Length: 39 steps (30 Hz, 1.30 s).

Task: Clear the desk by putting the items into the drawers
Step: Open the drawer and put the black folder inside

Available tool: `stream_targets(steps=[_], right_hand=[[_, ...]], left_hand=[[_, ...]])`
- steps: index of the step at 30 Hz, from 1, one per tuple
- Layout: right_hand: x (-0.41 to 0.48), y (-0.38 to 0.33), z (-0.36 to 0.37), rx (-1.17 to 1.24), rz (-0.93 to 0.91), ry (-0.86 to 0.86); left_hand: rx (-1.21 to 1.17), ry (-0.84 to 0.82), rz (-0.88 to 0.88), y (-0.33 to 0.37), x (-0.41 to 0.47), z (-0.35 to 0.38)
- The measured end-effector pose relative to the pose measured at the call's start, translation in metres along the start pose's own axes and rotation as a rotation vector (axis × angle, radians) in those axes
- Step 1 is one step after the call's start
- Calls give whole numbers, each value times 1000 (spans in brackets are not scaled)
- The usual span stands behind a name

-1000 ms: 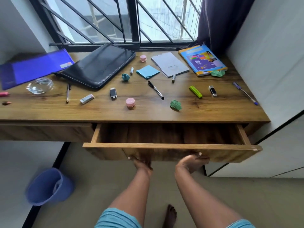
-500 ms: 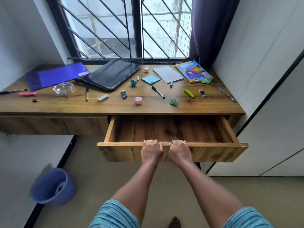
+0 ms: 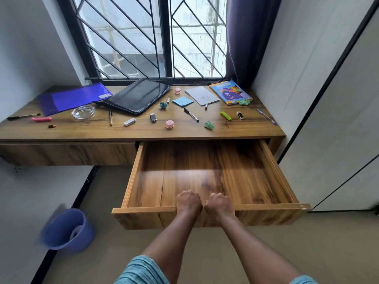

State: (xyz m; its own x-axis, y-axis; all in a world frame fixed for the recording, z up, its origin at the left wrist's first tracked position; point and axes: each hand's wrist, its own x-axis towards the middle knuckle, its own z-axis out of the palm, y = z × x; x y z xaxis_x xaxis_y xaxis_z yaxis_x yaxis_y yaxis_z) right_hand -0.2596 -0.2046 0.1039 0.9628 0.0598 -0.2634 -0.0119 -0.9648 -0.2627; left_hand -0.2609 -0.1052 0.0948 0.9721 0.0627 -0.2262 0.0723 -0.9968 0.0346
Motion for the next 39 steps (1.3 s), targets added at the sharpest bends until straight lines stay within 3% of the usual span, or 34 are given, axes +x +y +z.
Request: stream_targets(steps=[6,14,21,29,33,39], right_hand=[[-17,2,-8,-95,-43,-196],[-36,11,-11,-47,-118,-405],[-35,12,-7,-53,-167,-416],[-27,-1,0,-153,-220,-488],[-23,-24,3,-57,-224,-454],[-16,-91,10,139,-406,-258]], left_hand=[[55,-132,14,4,-20,0],[74,-265,-32,7,-40,3],[43,-205,-63,6,-53,-3],[-194,-90,-272,-22,-73,7],[-229,-17,-334,-45,-82,5],[-238,125,-407,-103,-79,-17]])
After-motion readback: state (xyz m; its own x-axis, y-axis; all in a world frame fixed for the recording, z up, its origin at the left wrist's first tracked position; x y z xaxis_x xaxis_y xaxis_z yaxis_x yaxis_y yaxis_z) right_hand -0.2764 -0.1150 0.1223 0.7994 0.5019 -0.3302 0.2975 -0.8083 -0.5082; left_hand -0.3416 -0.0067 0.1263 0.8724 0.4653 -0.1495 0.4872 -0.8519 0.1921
